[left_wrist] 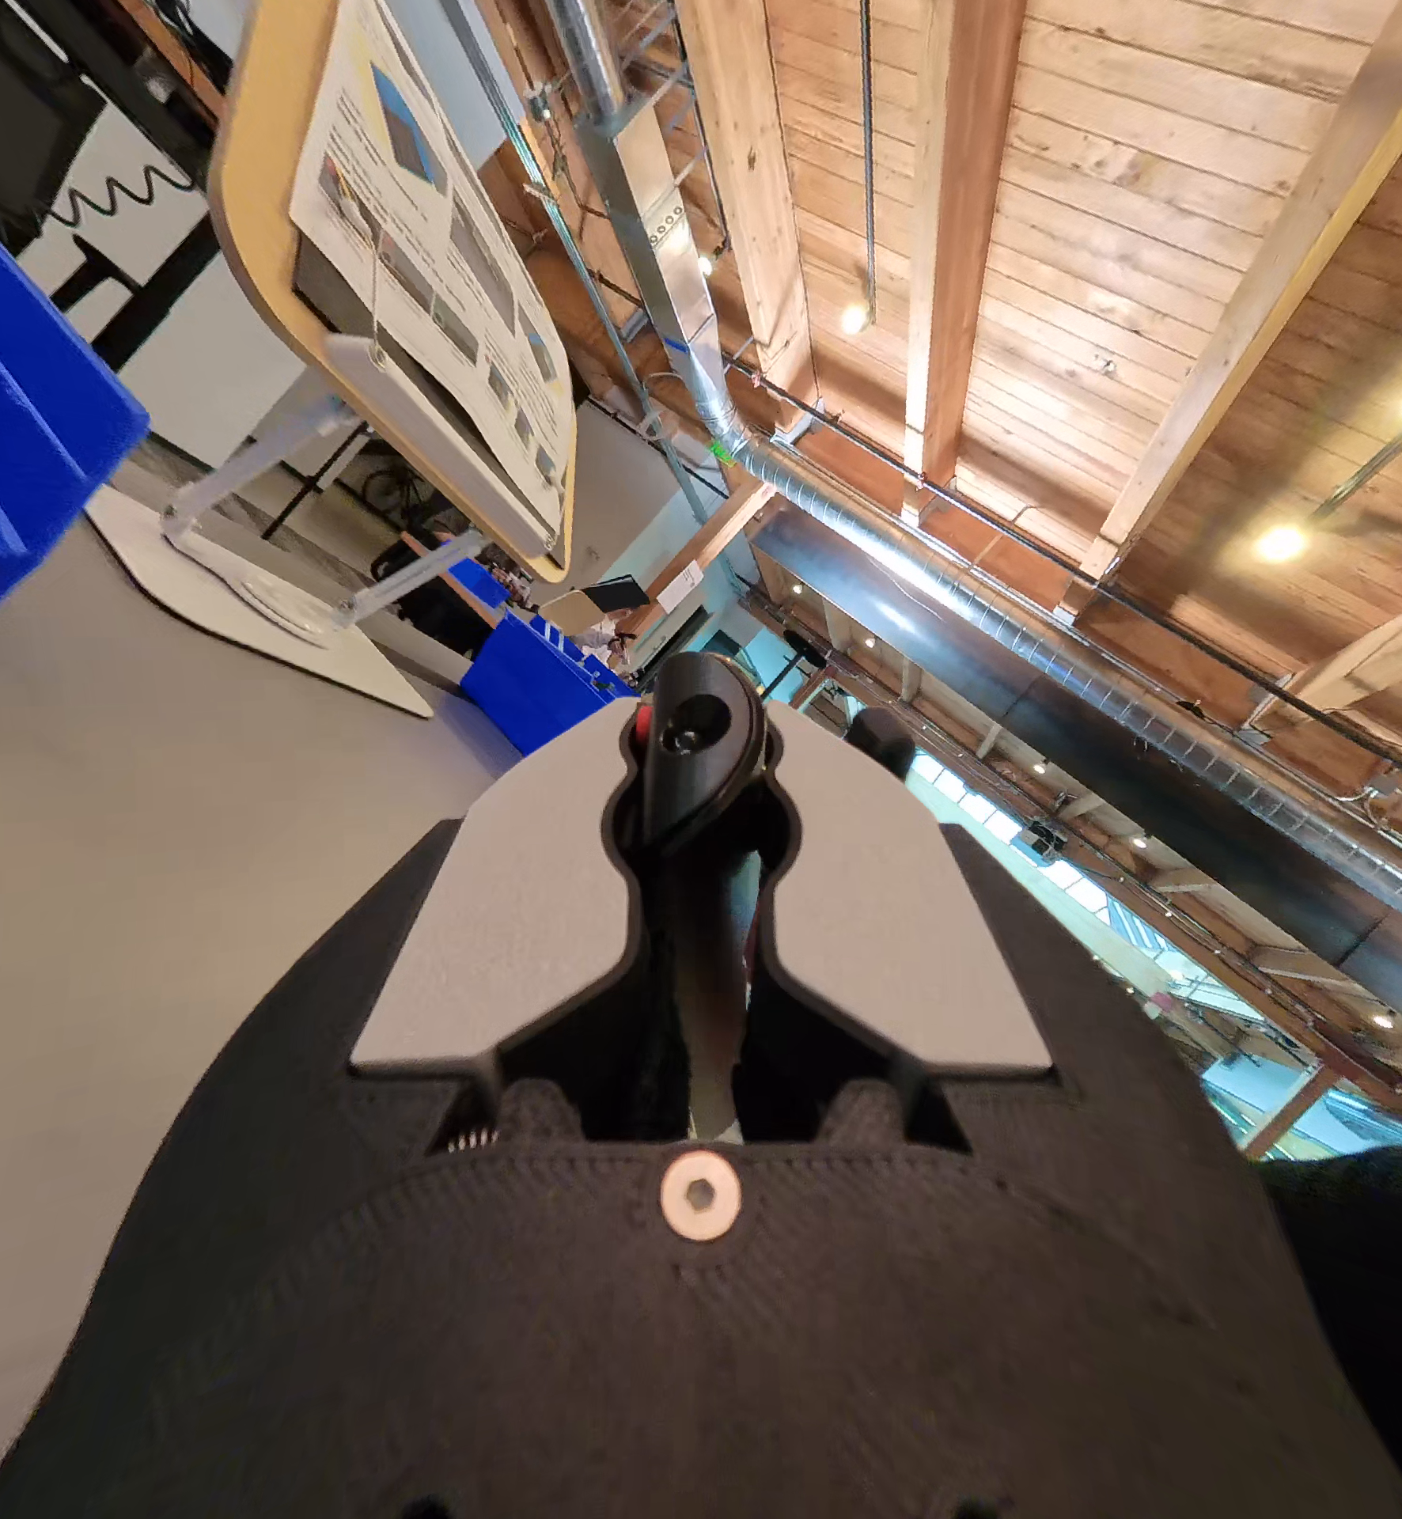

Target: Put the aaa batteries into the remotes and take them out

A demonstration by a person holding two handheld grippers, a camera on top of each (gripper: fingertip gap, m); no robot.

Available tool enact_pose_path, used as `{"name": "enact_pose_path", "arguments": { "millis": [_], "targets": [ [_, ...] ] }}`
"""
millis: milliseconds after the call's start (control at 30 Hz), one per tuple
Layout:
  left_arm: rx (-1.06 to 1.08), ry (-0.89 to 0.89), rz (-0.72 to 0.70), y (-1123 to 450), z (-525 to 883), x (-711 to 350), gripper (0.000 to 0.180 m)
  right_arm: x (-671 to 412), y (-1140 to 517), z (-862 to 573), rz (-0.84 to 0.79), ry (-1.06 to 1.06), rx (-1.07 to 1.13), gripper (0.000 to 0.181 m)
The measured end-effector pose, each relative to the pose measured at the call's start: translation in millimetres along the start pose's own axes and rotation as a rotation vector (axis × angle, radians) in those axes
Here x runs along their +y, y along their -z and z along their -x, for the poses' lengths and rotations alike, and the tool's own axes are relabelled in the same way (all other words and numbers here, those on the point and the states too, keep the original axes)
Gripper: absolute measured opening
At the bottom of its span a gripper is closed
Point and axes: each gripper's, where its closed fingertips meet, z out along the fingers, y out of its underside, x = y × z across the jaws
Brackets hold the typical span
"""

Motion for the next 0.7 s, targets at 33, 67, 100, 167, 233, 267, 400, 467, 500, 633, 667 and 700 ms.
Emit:
{"name": "enact_pose_path", "arguments": {
  "millis": [33, 67, 100, 167, 233, 267, 400, 467, 500, 633, 667, 700],
  "targets": [
    [-0.002, -0.008, 0.002, -2.8, 2.8, -4.8, 0.024, 7.8, -14.1, -13.3, 0.011, 0.007, 0.001, 0.010],
    [-0.002, -0.013, 0.008, -6.2, 5.8, -7.4, 0.024, 16.8, -24.1, -25.9, 0.021, 0.014, 0.030, 0.009],
    [-0.004, -0.006, 0.009, -9.3, 8.9, -9.4, 0.024, 27.7, -30.6, -34.5, 0.049, -0.018, 0.053, 0.010],
    [0.008, 0.008, 0.023, -18.3, 11.7, -9.3, 0.024, 38.2, -28.6, -41.3, 0.048, -0.145, 0.087, 0.010],
    [-0.009, -0.040, 0.044, -27.9, 16.0, -5.7, 0.024, 32.0, -14.6, -39.5, -0.023, -0.115, 0.105, 0.010],
    [-0.029, -0.057, 0.056, -31.8, 19.1, -3.7, 0.024, 30.5, -10.6, -39.0, -0.043, -0.086, 0.117, 0.010],
    [-0.023, -0.063, 0.026, -45.6, 9.1, -11.7, 0.024, 34.2, -10.8, -40.6, -0.017, -0.031, 0.146, 0.009],
    [-0.032, -0.081, 0.015, -51.8, 8.2, -15.6, 0.024, 34.3, -9.8, -42.5, -0.025, -0.011, 0.155, 0.009],
    [-0.024, -0.081, -0.004, -53.7, 7.2, -19.7, 0.024, 33.2, -9.1, -43.8, -0.034, -0.009, 0.161, 0.009],
    [-0.037, -0.078, 0.009, -62.5, 15.2, -26.3, 0.024, 41.3, -10.0, -47.4, 0.026, 0.064, 0.199, 0.009],
    [-0.034, -0.092, 0.032, -64.9, 16.1, -24.7, 0.024, 44.5, -10.7, -46.9, 0.053, 0.093, 0.209, 0.009],
    [-0.028, -0.105, 0.052, -67.1, 17.2, -23.0, 0.024, 48.1, -11.7, -45.1, 0.084, 0.132, 0.210, 0.009]
  ]
}}
